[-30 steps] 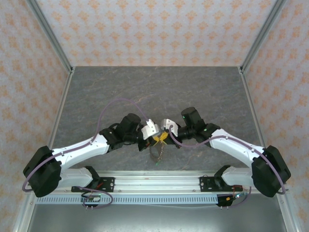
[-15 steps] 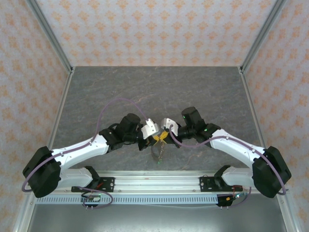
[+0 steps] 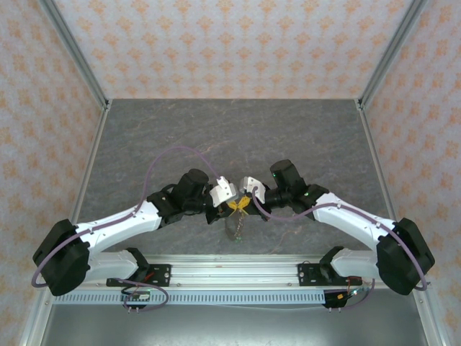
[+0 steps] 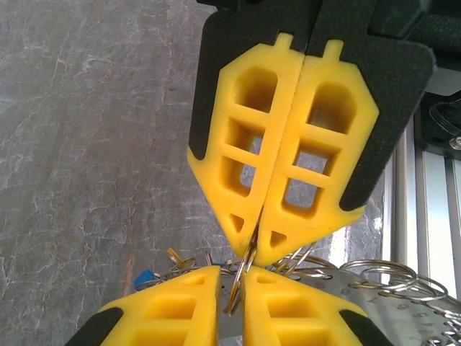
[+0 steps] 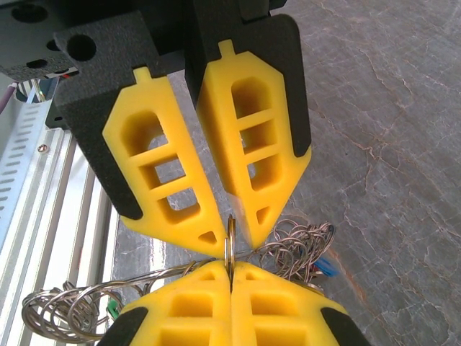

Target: Put the keys on the keyring

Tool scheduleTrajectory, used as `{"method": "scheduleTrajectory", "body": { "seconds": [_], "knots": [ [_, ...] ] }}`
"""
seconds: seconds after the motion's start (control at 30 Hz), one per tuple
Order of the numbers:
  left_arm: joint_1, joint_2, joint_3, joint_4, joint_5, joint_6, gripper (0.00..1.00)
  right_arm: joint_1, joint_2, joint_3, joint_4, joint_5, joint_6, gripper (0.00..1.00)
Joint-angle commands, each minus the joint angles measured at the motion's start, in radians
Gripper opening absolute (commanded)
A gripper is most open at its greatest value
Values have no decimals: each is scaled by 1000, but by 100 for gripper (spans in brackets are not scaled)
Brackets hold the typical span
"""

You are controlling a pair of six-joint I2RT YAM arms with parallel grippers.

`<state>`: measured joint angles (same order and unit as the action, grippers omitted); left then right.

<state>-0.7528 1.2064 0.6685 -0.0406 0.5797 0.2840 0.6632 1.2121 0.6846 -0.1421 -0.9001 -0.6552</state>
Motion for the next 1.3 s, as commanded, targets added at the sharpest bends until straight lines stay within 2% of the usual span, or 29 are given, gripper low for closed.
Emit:
{"method": "scheduleTrajectory", "body": {
  "seconds": [0.0, 0.8, 0.87, 0.97, 1.13, 1.27],
  "knots": [
    [-5, -25, 9, -2, -24, 21, 16, 9, -22, -9, 25, -6, 2, 0],
    [-5, -13, 13, -28, 16, 41, 19, 11, -23, -41, 134, -28, 32, 0],
    [-5, -15, 11, -21, 15, 40, 15, 10, -50, -46, 143, -34, 37, 0],
    [-4, -22, 4, -13, 1, 45, 0, 10, -56, -50, 143, -36, 34, 0],
    [-4, -26, -8, -13, -9, 46, 0, 10, -90, -78, 184, -31, 51, 0],
    [-3, -36, -34, 49, 14, 12, 0, 10, -92, -96, 199, -28, 59, 0]
  ]
}}
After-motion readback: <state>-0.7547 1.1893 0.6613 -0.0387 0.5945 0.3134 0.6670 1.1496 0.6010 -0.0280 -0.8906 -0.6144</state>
